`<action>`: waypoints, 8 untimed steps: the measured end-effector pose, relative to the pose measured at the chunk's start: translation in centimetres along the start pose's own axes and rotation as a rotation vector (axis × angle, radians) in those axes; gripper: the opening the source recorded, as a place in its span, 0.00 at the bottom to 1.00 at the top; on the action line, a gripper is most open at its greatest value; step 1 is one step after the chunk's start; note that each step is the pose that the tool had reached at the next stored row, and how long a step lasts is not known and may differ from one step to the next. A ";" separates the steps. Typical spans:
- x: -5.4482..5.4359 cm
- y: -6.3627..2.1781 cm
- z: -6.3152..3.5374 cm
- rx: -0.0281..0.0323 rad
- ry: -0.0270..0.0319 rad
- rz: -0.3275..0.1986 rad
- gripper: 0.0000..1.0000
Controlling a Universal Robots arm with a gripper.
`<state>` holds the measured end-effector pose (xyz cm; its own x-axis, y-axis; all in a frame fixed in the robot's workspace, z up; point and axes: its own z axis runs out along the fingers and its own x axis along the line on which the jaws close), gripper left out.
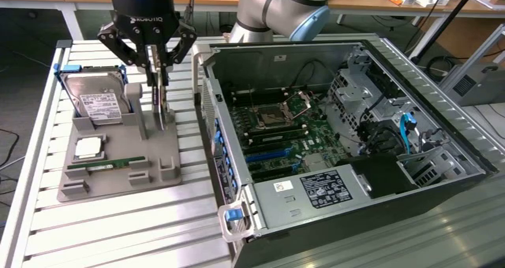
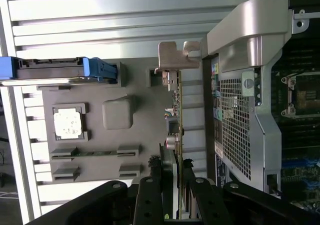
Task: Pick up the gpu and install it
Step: 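Pick up the gpu and move the gpu toward the slot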
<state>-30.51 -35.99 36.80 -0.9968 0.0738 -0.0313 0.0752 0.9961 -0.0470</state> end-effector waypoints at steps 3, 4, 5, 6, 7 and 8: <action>0.0 0.00 -0.11 0.0000 0.0000 0.000 0.27; 0.0 -0.01 -0.15 0.0000 0.0000 0.000 0.27; 0.0 -0.01 -0.19 0.0000 -0.0001 0.000 0.27; 0.0 -0.01 -0.22 0.0000 0.0000 0.000 0.27; 0.0 -0.01 -0.25 0.0000 0.0000 0.000 0.27; 0.0 -0.01 -0.28 0.0000 0.0000 0.000 0.27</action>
<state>-30.51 -35.99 37.08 -0.9968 0.0738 -0.0314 0.0752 0.9961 -0.0470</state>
